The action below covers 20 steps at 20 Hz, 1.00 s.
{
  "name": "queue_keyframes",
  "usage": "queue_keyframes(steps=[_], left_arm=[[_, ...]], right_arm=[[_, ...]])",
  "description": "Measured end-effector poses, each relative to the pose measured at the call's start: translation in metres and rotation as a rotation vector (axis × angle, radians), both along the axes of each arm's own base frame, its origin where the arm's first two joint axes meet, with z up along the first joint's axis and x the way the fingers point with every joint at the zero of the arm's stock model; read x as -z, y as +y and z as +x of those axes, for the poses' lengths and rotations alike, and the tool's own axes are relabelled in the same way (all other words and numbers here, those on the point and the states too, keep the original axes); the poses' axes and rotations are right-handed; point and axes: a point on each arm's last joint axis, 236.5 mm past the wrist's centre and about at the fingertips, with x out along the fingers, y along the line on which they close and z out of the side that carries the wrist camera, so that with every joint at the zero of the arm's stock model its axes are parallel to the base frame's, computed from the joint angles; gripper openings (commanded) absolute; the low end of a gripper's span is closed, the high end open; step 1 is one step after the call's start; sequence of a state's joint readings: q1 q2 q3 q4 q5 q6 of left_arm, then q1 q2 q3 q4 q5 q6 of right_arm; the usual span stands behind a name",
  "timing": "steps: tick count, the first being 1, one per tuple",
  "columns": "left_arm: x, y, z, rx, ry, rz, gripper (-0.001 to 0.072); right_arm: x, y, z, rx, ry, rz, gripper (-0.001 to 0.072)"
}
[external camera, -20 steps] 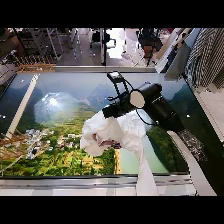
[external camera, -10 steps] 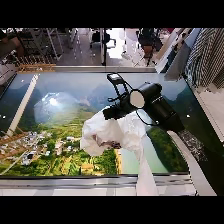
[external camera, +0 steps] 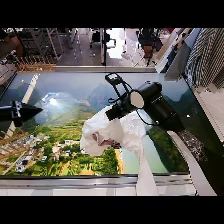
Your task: Fold the clothes and pants, and hang the long-sleeved shirts on hangers.
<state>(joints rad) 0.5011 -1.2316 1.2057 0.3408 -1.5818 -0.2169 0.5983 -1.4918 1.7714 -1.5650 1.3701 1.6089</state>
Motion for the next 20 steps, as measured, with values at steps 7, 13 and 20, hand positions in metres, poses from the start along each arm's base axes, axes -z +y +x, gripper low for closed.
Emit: queue_keyframes(steps=[7, 13, 20], left_arm=[[0.015, -0.051, -0.018, 0.255, -0.021, -0.031, 0.0017], [0.003, -0.058, -0.012, 0.257, -0.056, -0.096, 0.0016], [0.015, -0.073, -0.024, 0.359, 0.048, -0.177, 0.0016]], right_arm=[[-0.001, -0.013, 0.009, -0.074, -0.062, -0.094, 0.0020], [-0.001, -0.003, 0.003, -0.146, -0.083, -0.122, 0.0020], [-0.007, 0.019, -0.005, -0.219, -0.130, -0.118, 0.0020]])
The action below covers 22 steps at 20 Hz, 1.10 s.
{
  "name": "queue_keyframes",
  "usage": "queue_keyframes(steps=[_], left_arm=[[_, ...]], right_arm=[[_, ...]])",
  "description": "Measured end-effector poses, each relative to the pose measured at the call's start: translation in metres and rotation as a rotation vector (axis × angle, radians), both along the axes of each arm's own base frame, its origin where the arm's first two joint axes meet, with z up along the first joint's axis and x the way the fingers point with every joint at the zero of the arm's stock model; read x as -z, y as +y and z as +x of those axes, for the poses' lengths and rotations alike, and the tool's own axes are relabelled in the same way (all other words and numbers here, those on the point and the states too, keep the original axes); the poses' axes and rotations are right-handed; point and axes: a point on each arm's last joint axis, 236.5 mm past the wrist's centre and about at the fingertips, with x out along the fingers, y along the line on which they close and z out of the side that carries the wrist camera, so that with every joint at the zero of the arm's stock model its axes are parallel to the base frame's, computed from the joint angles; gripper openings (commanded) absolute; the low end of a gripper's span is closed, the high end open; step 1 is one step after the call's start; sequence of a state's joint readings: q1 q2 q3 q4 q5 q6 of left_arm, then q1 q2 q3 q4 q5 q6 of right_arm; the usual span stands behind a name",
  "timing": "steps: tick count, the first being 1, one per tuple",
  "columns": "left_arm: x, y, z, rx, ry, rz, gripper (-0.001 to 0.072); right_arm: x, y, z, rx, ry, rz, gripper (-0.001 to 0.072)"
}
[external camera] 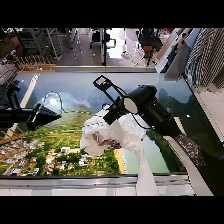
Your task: Fold the clothes and pants, and hang the long-sleeved shirts on hangers.
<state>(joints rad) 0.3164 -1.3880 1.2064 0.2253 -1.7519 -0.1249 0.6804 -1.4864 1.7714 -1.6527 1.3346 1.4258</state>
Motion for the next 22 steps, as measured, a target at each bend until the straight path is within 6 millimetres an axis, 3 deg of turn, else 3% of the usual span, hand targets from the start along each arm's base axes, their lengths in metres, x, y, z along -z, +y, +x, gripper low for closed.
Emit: queue_keyframes(steps=[6, 10, 13, 19, 22], left_arm=[[0.015, -0.018, -0.004, 0.088, 0.083, -0.047, 0.0014], [-0.008, -0.023, 0.007, 0.060, 0.054, -0.162, 0.0013], [-0.022, -0.024, 0.014, 0.040, 0.024, -0.226, 0.0013], [-0.028, -0.026, 0.016, 0.036, 0.008, -0.250, 0.0014], [-0.012, -0.045, 0.004, 0.103, 0.034, -0.187, 0.0014]], right_arm=[[-0.021, 0.031, -0.032, -0.098, -0.038, 0.029, 0.0020], [-0.033, 0.044, -0.059, -0.156, -0.042, 0.039, 0.0020], [-0.033, 0.040, -0.073, -0.147, -0.007, 0.021, 0.0020], [-0.032, 0.028, -0.076, -0.114, 0.001, -0.023, 0.0020], [-0.037, 0.037, -0.074, -0.124, -0.029, 0.005, 0.0020]])
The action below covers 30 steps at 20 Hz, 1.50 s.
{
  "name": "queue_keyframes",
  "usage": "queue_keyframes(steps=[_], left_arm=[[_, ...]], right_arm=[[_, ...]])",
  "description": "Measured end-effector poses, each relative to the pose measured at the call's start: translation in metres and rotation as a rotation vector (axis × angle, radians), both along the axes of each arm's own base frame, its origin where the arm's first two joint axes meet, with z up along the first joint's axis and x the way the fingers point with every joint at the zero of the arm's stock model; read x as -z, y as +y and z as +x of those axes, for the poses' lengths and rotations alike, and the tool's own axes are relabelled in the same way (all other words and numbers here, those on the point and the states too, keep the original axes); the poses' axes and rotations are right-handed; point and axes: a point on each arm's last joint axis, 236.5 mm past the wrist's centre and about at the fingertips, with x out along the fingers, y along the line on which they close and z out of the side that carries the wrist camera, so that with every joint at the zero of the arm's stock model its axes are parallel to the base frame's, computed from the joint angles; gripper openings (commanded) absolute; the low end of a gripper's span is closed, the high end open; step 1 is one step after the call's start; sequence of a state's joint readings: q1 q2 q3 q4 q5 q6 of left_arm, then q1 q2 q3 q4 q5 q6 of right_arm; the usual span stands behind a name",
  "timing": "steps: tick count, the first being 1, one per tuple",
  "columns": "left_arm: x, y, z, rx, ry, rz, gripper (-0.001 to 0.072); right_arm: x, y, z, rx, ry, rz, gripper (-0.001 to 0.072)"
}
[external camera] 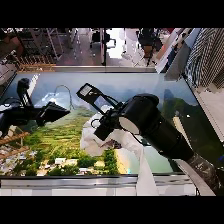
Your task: Fold the clothes and pants, and hang the long-sleeved shirts on hangers.
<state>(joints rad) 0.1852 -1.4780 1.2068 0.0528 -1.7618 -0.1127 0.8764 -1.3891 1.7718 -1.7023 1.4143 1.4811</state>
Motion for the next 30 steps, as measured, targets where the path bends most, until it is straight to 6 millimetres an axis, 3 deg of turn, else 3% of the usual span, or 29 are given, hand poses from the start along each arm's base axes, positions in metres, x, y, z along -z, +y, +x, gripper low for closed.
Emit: queue_keyframes(steps=[5, 10, 13, 14, 15, 16, 19, 21, 24, 27, 29, 30], left_arm=[[0.020, -0.027, -0.005, 0.047, 0.021, 0.069, 0.0014], [-0.005, -0.031, 0.013, -0.018, -0.011, -0.061, 0.0014], [-0.030, -0.022, 0.027, -0.079, -0.060, -0.177, 0.0015], [-0.035, -0.018, 0.030, -0.090, -0.076, -0.207, 0.0014], [-0.041, -0.014, 0.031, -0.096, -0.092, -0.242, 0.0014], [-0.046, -0.011, 0.030, -0.092, -0.102, -0.272, 0.0015], [-0.049, -0.005, 0.027, -0.073, -0.116, -0.319, 0.0014], [-0.052, -0.003, 0.025, -0.064, -0.124, -0.339, 0.0014], [-0.053, -0.003, 0.024, -0.059, -0.127, -0.350, 0.0014], [-0.054, -0.002, 0.023, -0.055, -0.131, -0.357, 0.0015], [-0.054, -0.002, 0.023, -0.055, -0.131, -0.357, 0.0014], [-0.054, -0.002, 0.023, -0.055, -0.131, -0.358, 0.0014]], right_arm=[[-0.009, 0.022, -0.021, -0.134, -0.051, -0.002, 0.0020], [-0.021, 0.039, -0.047, -0.261, -0.095, -0.005, 0.0035], [-0.027, 0.037, -0.052, -0.273, -0.109, -0.008, 0.0320], [-0.030, 0.034, -0.052, -0.269, -0.122, -0.012, 0.0365], [-0.036, 0.029, -0.049, -0.261, -0.148, -0.019, 0.0365], [-0.044, 0.021, -0.042, -0.250, -0.188, -0.039, 0.0385], [-0.073, -0.021, -0.010, -0.179, -0.341, -0.129, 0.0702], [-0.087, -0.046, 0.017, -0.136, -0.414, -0.178, 0.0695], [-0.091, -0.057, 0.057, -0.154, -0.509, -0.242, 0.0694], [-0.082, -0.038, 0.092, -0.244, -0.595, -0.285, 0.0685], [-0.066, -0.020, 0.103, -0.313, -0.606, -0.293, 0.0563], [-0.058, -0.012, 0.106, -0.340, -0.601, -0.291, 0.0556]])
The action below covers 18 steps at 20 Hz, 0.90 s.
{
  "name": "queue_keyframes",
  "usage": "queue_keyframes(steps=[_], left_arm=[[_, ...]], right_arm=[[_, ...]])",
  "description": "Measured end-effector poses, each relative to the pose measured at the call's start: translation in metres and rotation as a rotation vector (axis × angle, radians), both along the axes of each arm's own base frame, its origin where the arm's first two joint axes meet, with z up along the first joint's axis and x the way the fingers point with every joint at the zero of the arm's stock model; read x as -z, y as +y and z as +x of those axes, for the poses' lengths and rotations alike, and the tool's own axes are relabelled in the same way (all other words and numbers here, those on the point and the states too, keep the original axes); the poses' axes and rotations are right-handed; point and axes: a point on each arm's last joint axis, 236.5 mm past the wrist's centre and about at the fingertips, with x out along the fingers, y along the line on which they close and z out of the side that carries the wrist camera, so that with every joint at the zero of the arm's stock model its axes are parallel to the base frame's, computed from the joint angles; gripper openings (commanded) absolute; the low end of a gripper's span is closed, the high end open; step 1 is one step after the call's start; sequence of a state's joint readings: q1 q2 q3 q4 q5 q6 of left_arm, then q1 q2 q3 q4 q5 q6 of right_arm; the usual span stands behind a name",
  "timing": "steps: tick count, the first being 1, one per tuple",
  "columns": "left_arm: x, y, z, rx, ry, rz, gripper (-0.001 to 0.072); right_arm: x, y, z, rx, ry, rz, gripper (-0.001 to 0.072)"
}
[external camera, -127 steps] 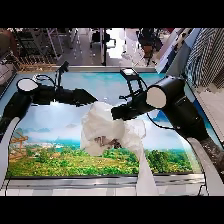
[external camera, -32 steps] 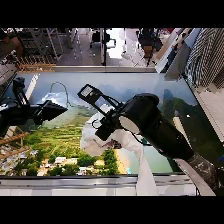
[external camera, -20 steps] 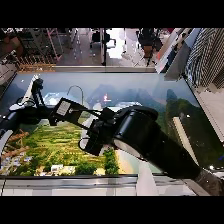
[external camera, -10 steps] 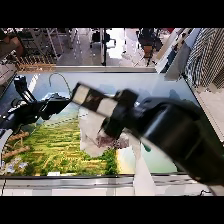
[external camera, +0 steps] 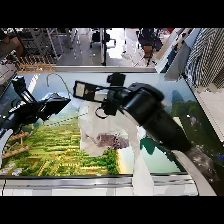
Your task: Fold the clothes and pants, and hang the long-sleeved shirts on hangers.
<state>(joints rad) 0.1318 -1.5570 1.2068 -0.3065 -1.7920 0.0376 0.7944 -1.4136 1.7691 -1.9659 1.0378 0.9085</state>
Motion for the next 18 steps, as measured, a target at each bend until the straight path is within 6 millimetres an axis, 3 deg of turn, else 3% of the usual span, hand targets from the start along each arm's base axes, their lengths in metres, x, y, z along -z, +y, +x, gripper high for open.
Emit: queue_keyframes(steps=[3, 5, 6, 8, 9, 10, 11, 12, 13, 15, 18], left_arm=[[0.000, -0.004, -0.001, 0.006, 0.001, 0.001, 0.0015], [0.002, -0.011, 0.000, 0.007, 0.008, 0.007, 0.0015], [0.003, -0.016, 0.001, 0.006, 0.014, 0.015, 0.0015], [0.007, -0.024, 0.006, -0.006, 0.026, 0.030, 0.0017], [0.010, -0.028, 0.008, -0.015, 0.033, 0.041, 0.0036], [0.012, -0.031, 0.014, -0.035, 0.042, 0.050, 0.0213], [0.014, -0.032, 0.019, -0.058, 0.049, 0.059, 0.0481], [0.017, -0.032, 0.027, -0.090, 0.061, 0.068, 0.0653], [0.010, -0.026, 0.044, -0.153, 0.094, 0.036, 0.0714], [0.018, -0.017, 0.054, -0.190, 0.143, 0.067, 0.0715], [0.021, 0.017, 0.072, -0.284, 0.227, 0.106, 0.0707]], right_arm=[[0.018, 0.017, 0.005, -0.051, 0.019, -0.007, 0.0392], [0.023, 0.025, 0.004, -0.073, 0.034, 0.007, 0.0216], [0.025, 0.027, 0.003, -0.080, 0.043, 0.013, 0.0216], [0.029, 0.031, 0.000, -0.091, 0.068, 0.022, 0.0083], [0.032, 0.032, -0.002, -0.091, 0.083, 0.025, 0.0055], [0.035, 0.031, -0.004, -0.089, 0.100, 0.021, 0.0021], [0.039, 0.030, -0.006, -0.088, 0.115, 0.016, 0.0020], [0.043, 0.028, -0.009, -0.084, 0.136, 0.006, 0.0019], [0.050, 0.027, -0.016, -0.088, 0.178, -0.001, 0.0019], [0.058, 0.022, -0.020, -0.077, 0.212, -0.024, 0.0018], [0.065, 0.008, -0.021, -0.050, 0.248, -0.059, 0.0018]])
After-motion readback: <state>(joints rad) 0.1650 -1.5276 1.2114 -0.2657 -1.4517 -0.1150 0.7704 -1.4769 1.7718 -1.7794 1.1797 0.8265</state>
